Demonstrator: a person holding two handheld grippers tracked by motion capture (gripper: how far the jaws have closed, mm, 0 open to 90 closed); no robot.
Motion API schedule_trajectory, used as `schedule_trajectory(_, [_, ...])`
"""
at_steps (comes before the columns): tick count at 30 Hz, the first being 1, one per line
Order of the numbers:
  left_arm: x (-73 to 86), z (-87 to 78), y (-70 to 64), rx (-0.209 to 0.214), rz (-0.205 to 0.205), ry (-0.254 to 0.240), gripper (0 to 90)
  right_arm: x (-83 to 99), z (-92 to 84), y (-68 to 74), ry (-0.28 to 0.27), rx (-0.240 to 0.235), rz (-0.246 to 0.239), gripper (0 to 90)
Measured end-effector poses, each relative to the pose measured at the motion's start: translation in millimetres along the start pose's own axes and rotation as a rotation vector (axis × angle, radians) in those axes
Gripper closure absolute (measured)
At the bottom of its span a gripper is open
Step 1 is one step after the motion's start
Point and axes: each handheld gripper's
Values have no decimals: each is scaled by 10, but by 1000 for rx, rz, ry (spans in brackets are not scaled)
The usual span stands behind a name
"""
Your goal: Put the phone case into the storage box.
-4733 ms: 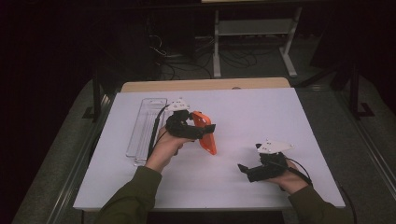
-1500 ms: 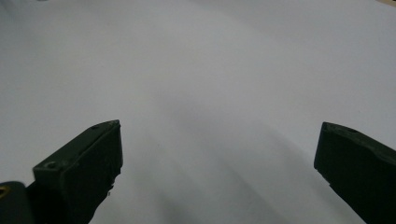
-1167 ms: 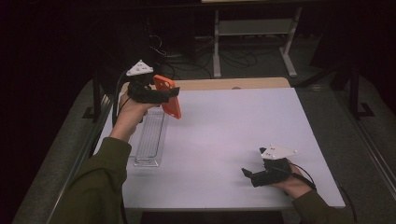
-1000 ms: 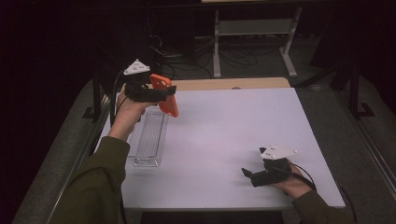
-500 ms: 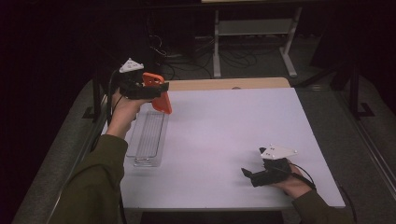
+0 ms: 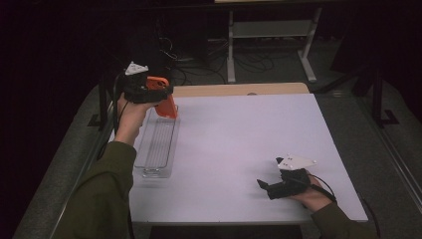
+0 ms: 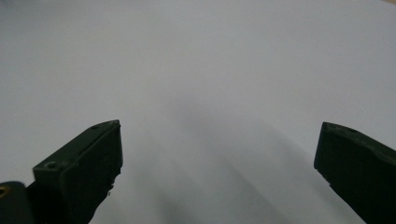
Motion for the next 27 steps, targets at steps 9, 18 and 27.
schedule_trajectory(9, [82,150,73,-88,-7,28,160,-2,-2,-5,-1,-3,-2,5])
schedule_trajectory(18, [179,319,118,-147,-7,62,159,-3,-8,-5,-2,-4,3,5])
schedule_trajectory(27, [300,495,187,-198,-13,106,158,-9,-18,-7,-11,-7,0,5])
Point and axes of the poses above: each handheld gripper's, and its own axes: z roughly forward along the jaws, x roughly out of its underside, y roughly to its left, and after that the axes turned 13 degrees about -y, right-handed
